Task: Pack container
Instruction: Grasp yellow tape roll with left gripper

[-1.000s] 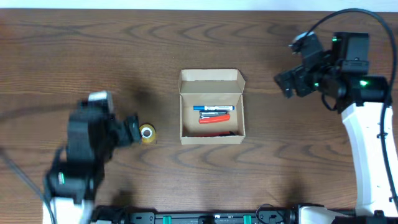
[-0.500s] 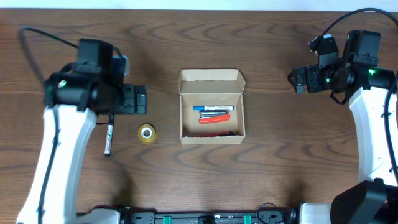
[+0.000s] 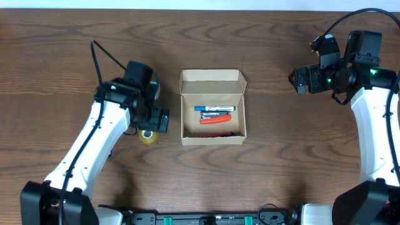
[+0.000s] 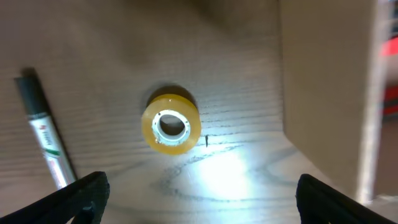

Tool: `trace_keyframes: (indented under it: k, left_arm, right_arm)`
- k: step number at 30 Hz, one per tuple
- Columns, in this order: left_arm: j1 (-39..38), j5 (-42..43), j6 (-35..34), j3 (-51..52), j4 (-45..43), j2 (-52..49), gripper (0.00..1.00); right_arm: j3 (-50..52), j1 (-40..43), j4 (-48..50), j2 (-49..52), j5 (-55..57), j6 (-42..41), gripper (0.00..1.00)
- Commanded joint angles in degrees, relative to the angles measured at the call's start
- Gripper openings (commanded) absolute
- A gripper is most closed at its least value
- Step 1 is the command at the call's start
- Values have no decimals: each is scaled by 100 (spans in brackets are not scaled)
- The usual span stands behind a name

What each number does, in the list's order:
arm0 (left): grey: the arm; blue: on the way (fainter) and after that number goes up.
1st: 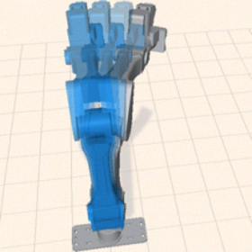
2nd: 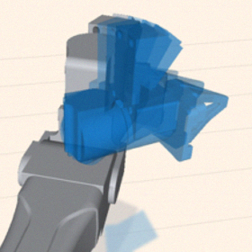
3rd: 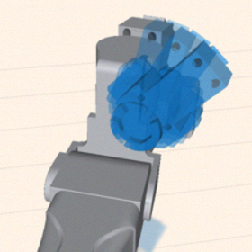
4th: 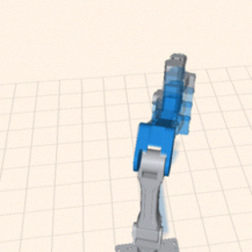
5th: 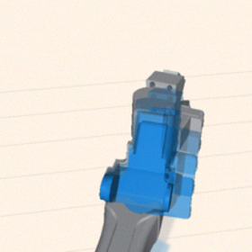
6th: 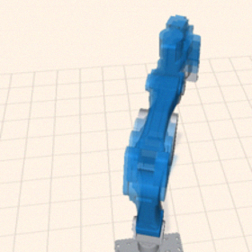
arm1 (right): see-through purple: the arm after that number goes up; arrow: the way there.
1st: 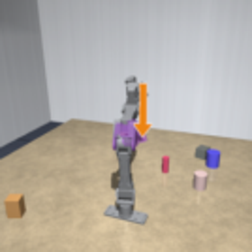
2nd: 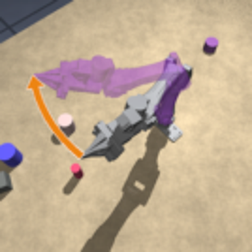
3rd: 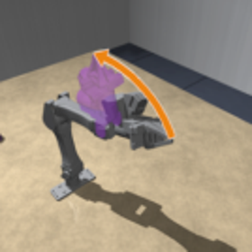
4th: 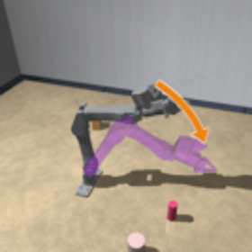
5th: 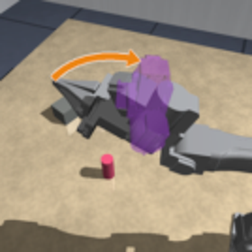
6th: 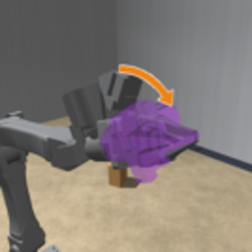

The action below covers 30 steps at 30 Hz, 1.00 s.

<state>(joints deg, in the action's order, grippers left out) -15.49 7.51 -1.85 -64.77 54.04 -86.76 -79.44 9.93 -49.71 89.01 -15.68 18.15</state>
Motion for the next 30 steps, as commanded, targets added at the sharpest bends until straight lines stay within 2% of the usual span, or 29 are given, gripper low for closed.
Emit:
trace_keyframes:
  k: [1,7,20,30]
  left_arm:
    - [-2,98,-24,411,-264,-13,95]
    - [-2,278,20,883,-748,-13,95]
    - [-61,461,17,1137,-1108,-61,95]
    - [-216,612,-7,1137,-1397,-866,95]
  right_arm:
    - [-46,31,-46,37,-72,-105,99]
    - [-46,20,-85,37,-85,-107,99]
    - [-46,11,-151,37,-90,-146,99]
    - [-46,11,-149,37,-87,-144,99]
